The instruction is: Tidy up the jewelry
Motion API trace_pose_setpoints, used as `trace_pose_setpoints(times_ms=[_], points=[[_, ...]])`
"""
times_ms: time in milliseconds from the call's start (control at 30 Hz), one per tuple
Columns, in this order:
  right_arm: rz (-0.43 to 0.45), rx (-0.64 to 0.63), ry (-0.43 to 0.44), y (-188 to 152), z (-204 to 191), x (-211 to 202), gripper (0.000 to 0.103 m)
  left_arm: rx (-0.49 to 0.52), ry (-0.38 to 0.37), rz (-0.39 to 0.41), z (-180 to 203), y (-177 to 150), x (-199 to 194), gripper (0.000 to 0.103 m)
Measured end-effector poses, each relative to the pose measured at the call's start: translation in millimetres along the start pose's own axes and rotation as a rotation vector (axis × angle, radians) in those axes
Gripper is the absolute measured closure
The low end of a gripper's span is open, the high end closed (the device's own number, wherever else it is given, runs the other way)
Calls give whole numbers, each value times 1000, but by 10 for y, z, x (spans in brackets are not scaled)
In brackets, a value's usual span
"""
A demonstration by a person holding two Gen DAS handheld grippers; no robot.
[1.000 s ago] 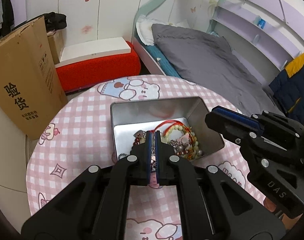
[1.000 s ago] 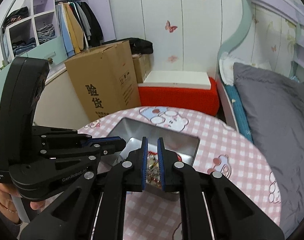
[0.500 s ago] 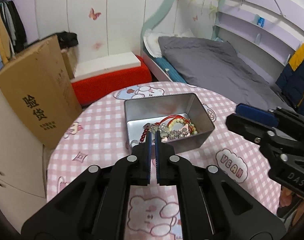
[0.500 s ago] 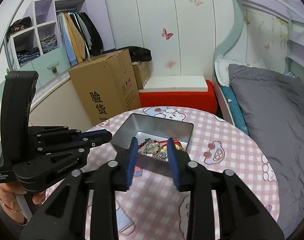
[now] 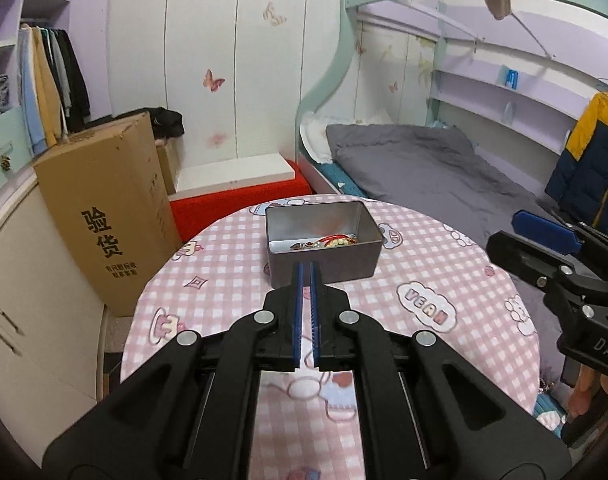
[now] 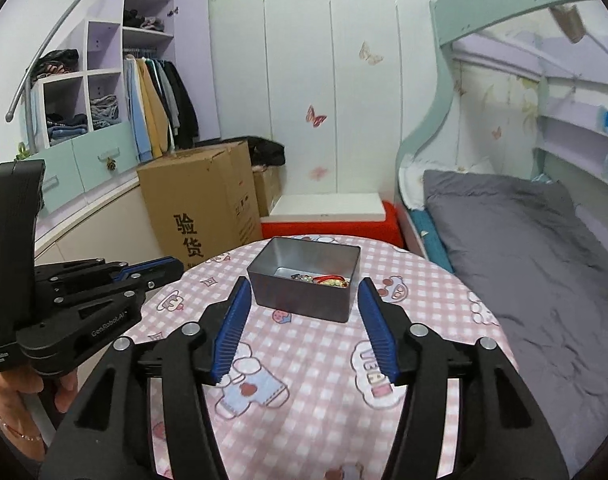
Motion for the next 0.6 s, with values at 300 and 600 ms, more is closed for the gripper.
trace_pose_setpoints(times_ms=[300,600], points=[[109,-10,-65,-204,-217,-592,38,12,46,118,166,-276,-704,32],[217,0,-98,-414,-373,-1170,29,5,117,276,252,-511,-1424,23]])
Point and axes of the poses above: each gripper's, at about its wrist camera, not at the fingertips, and x roughly the way its jaws point, z to its right, y to its top, the point moved 7 cm from there along x, roughly the way its jaws point, and after that the axes turned 8 degrees about -z, right-handed, at the moved point
